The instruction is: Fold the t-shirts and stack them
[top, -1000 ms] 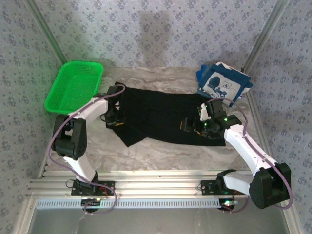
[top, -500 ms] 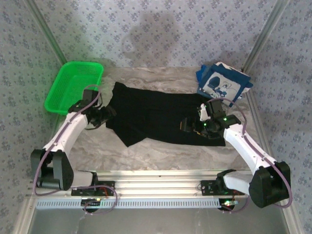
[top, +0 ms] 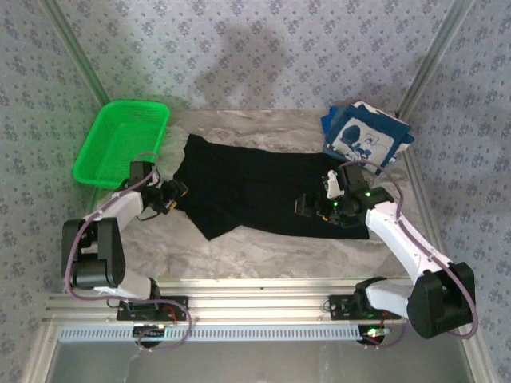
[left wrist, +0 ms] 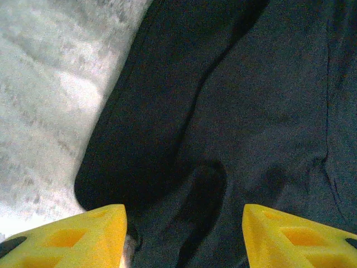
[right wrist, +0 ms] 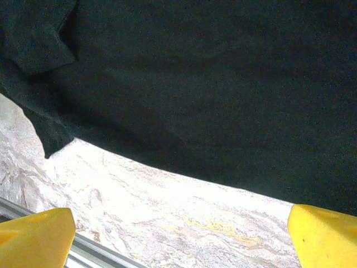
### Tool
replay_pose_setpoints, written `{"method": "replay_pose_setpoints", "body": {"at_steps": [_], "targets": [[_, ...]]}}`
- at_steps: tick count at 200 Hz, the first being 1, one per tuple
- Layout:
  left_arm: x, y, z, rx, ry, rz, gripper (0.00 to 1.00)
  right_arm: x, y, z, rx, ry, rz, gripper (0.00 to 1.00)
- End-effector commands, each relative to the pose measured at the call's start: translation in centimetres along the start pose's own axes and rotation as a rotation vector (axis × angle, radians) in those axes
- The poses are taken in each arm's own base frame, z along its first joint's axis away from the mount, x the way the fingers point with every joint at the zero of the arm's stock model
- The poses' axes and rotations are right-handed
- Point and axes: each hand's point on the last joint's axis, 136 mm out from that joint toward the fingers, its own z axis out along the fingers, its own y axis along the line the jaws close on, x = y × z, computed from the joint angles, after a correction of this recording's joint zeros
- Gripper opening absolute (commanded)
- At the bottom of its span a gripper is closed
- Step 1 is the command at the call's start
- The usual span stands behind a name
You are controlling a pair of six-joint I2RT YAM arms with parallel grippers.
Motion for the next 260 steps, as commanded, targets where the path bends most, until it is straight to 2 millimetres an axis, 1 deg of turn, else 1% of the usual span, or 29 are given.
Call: {"method": "replay_pose_setpoints", "body": {"at_steps": [1, 24, 46, 59, 72, 91, 114, 144, 154, 180, 202, 216, 226, 237, 260], "targets": [[-0.8, -0.8, 0.7, 0.053, 0.001, 0.023, 0.54, 0.0, 0.7, -0.7, -0.015, 0.001, -0.022, 1.0], [-0.7, -0.6, 1.5, 0.057, 0.014, 0.021, 0.52, 0.1, 0.7, -0.8, -0.014, -0.002, -0.02, 1.0], [-0.6, -1.1, 1.5, 0.082, 0.019, 0.023, 0.49, 0.4, 0.6, -1.0, -0.01, 0.004, -0.019, 1.0], [-0.5, -0.9, 1.4, 0.081, 0.02, 0.027, 0.46, 0.4, 0.6, -1.1, -0.011, 0.003, -0.018, 1.0], [-0.1, -0.6, 1.3, 0.075, 0.024, 0.029, 0.42, 0.4, 0.6, -1.1, -0.01, 0.003, -0.018, 1.0], [0.8, -0.1, 1.2, 0.076, 0.039, 0.026, 0.4, 0.5, 0.5, -1.1, -0.004, 0.005, -0.017, 1.0], [1.9, 0.9, 1.2, 0.059, 0.06, 0.026, 0.36, 0.4, 0.4, -1.1, -0.002, 0.004, -0.012, 1.0], [2.8, 1.9, 1.4, 0.04, 0.081, 0.022, 0.24, 0.2, 0.2, -1.0, -0.001, 0.003, -0.005, 1.0], [2.7, 2.0, 1.4, 0.035, 0.079, 0.023, 0.18, 0.1, 0.2, -1.1, -0.002, 0.001, -0.005, 1.0], [2.2, 1.7, 1.0, 0.025, 0.059, 0.031, 0.11, 0.0, 0.2, -1.3, -0.004, -0.004, -0.002, 1.0], [1.9, 1.6, 0.8, 0.01, 0.056, 0.038, 0.01, 0.0, 0.1, -1.5, -0.003, -0.008, 0.002, 1.0], [1.6, 1.2, 0.4, 0.012, 0.053, 0.04, 0.0, -0.1, -0.1, -1.7, 0.003, -0.013, 0.006, 1.0], [1.6, 0.7, -0.3, 0.019, 0.047, 0.049, 0.0, -0.1, -0.4, -1.9, 0.015, -0.015, 0.013, 1.0], [1.5, 0.4, -1.1, 0.018, 0.035, 0.054, 0.0, -0.2, -1.3, -2.1, 0.049, -0.017, 0.031, 1.0], [1.9, -0.2, -3.5, 0.013, 0.007, 0.067, 0.0, -0.5, -4.7, -2.8, 0.139, -0.022, 0.16, 1.0]]}}
